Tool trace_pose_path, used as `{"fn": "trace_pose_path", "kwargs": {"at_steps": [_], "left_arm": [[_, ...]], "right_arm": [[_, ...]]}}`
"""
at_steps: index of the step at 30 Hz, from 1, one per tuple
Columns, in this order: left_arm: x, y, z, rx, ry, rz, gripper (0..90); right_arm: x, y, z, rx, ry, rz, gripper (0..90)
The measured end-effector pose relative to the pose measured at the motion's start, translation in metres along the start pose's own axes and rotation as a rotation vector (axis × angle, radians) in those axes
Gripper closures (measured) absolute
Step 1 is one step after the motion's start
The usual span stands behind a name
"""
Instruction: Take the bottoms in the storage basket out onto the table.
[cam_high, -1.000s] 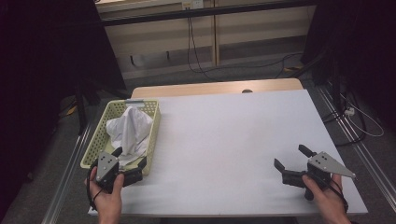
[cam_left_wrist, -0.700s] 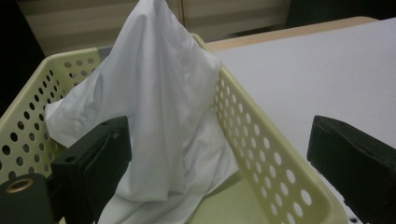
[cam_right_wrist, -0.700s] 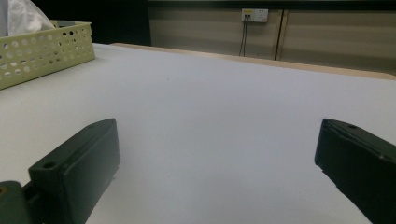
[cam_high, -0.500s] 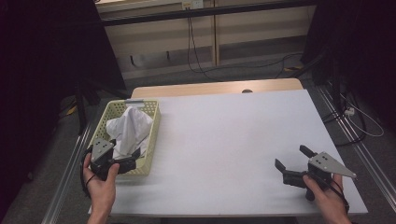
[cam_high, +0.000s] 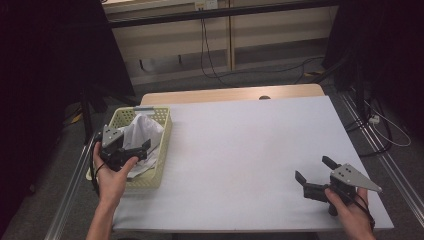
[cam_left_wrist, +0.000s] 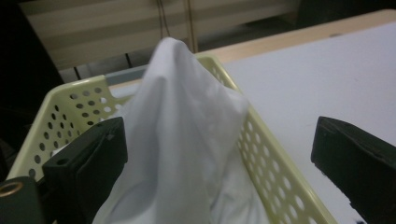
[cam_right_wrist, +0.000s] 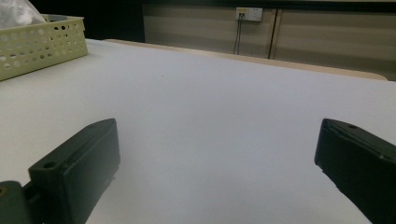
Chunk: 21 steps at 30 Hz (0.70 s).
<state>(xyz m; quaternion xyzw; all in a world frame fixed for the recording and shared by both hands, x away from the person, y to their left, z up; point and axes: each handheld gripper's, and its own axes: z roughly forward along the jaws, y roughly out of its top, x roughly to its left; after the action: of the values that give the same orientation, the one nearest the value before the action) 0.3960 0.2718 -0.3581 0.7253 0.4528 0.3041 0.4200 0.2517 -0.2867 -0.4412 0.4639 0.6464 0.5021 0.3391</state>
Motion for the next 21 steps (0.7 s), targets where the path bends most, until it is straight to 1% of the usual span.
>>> {"fn": "trace_pose_path", "kwargs": {"at_steps": [1,2,3,4,5,9,11,15,17,19,21], "left_arm": [[0.002,0.002,0.003,0.007,-0.006,0.004,3.7],[0.002,0.004,0.006,0.013,-0.001,0.008,3.7],[0.004,0.005,0.010,0.024,-0.004,0.017,3.8],[0.004,0.006,0.014,0.035,-0.006,0.011,4.2],[0.005,0.008,0.018,0.054,-0.005,0.017,4.2],[0.009,0.012,0.030,0.081,0.025,0.027,4.3],[0.012,0.014,0.036,0.098,0.035,0.018,3.9],[0.015,0.016,0.047,0.120,0.040,0.022,3.9],[0.017,0.014,0.054,0.139,0.046,0.015,4.3],[0.021,0.011,0.060,0.158,0.050,-0.003,4.5],[0.024,0.009,0.066,0.175,0.047,-0.052,4.7]], "right_arm": [[0.000,0.000,-0.001,0.000,0.002,-0.001,0.0],[0.000,0.000,-0.001,0.000,0.002,-0.001,0.0],[0.000,0.000,-0.001,0.000,0.004,0.003,0.0],[0.000,0.000,-0.001,0.000,0.010,0.003,0.0],[0.000,0.000,-0.001,0.000,0.010,0.003,0.0],[0.001,0.000,-0.001,0.001,0.017,-0.002,0.0],[0.002,0.000,0.000,0.006,0.022,-0.005,0.0],[0.002,0.000,0.001,0.012,0.023,-0.007,0.0],[0.002,-0.001,0.002,0.016,0.023,-0.004,0.0],[0.002,-0.001,0.002,0.021,0.027,-0.005,0.0],[0.002,-0.001,0.002,0.022,0.028,-0.005,0.0]]}}
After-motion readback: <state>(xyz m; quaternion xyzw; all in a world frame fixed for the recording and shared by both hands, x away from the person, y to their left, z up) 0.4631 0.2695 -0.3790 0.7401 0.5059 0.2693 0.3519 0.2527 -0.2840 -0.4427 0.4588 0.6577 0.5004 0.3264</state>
